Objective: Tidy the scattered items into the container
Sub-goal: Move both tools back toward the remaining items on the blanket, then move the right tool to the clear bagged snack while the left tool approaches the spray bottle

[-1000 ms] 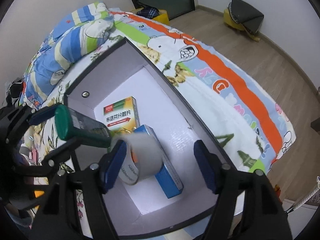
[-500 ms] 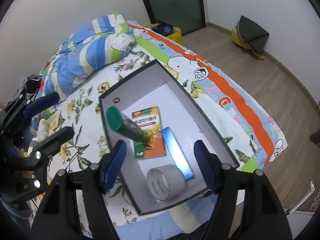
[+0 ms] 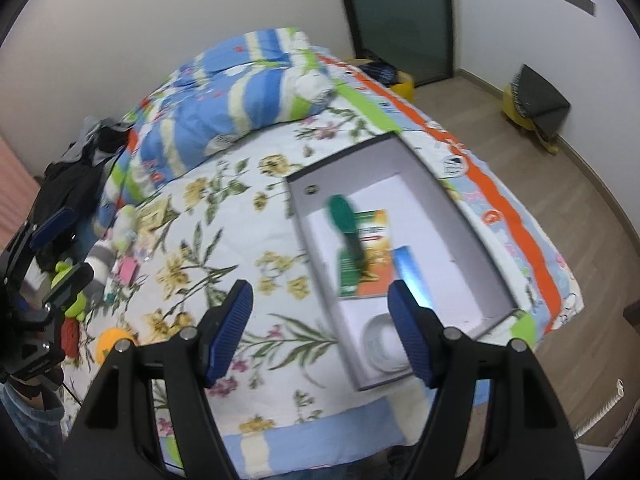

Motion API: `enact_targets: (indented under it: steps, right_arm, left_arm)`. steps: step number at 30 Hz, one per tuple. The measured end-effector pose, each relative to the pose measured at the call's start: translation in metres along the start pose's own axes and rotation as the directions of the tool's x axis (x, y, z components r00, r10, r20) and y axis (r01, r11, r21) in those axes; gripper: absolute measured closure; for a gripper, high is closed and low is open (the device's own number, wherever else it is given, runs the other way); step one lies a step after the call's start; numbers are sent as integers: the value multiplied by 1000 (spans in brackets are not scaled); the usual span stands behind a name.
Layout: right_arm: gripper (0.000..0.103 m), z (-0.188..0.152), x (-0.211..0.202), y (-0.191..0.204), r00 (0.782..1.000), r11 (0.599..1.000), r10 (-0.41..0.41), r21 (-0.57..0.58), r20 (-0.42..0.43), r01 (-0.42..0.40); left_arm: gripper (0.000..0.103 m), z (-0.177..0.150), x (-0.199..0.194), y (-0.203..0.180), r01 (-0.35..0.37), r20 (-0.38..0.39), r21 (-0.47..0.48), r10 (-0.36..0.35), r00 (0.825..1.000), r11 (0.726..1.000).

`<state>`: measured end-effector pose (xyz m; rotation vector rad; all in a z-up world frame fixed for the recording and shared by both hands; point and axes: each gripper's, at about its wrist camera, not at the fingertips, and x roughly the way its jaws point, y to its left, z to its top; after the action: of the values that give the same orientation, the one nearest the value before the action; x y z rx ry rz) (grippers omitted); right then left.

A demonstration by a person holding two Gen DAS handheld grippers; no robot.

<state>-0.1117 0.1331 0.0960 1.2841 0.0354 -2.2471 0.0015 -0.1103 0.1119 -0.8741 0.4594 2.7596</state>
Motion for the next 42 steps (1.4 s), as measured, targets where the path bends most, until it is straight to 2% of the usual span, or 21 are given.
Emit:
enact_targets:
  steps: [3,5,7,9,11,13,17,20,22,24,27,31,34,37,42]
  right_arm:
    - [33,-3,8,35,999,998,37,-47,-17,-38]
    - [33,-6,14,61,997,994,70,-79,-28,-72]
    - [32,-9,24,91,994,988,101,-113,-45,-105]
    - [32,-12,35,119,991,981,121,-147,-65,-129]
    - [32,-16,48,147,987,972,138,-177,-87,-152]
    - [32,-21,64,179,980,961,161,-207,-115,-182]
    - [32,-29,100,246,965,935,200,-262,-172,-240]
    - [32,-33,125,289,950,915,229,-285,-214,-285]
    - [32,-33,143,317,939,902,248,-297,-238,-313]
    - [32,-32,157,338,927,892,270,-295,-260,-342]
    - [32,-29,180,366,905,877,312,-278,-290,-391]
    - [32,-22,219,390,864,866,371,-210,-340,-454]
    - [32,-20,249,405,841,861,385,-181,-379,-476]
    - [32,-15,278,413,833,866,385,-158,-397,-475]
    - [32,0,327,402,844,895,361,-106,-396,-432]
  left_arm:
    - [23,-27,-18,24,-97,-24,-62,96,995,993]
    - [19,-49,-33,45,-200,-48,-108,196,980,974]
    - [19,-69,-48,63,-283,-72,-142,275,959,949]
    - [19,-91,-69,81,-335,-78,-178,326,942,925]
    - [19,-116,-90,109,-415,-102,-214,402,910,884]
    - [19,-135,-101,134,-470,-137,-246,449,883,848]
    - [19,-181,-114,193,-558,-237,-330,505,830,761]
    - [19,-210,-118,227,-588,-286,-381,514,809,713]
    - [19,-221,-116,241,-612,-311,-378,528,791,694]
    - [19,-229,-113,253,-626,-324,-379,536,780,682]
    - [19,-242,-103,274,-627,-339,-395,527,779,672]
    - [19,-263,-80,293,-610,-355,-414,497,792,676]
    - [19,-282,-56,302,-595,-369,-424,469,802,683]
    - [19,-294,-33,304,-573,-365,-441,445,817,691]
    - [19,-299,17,309,-556,-358,-430,431,828,711]
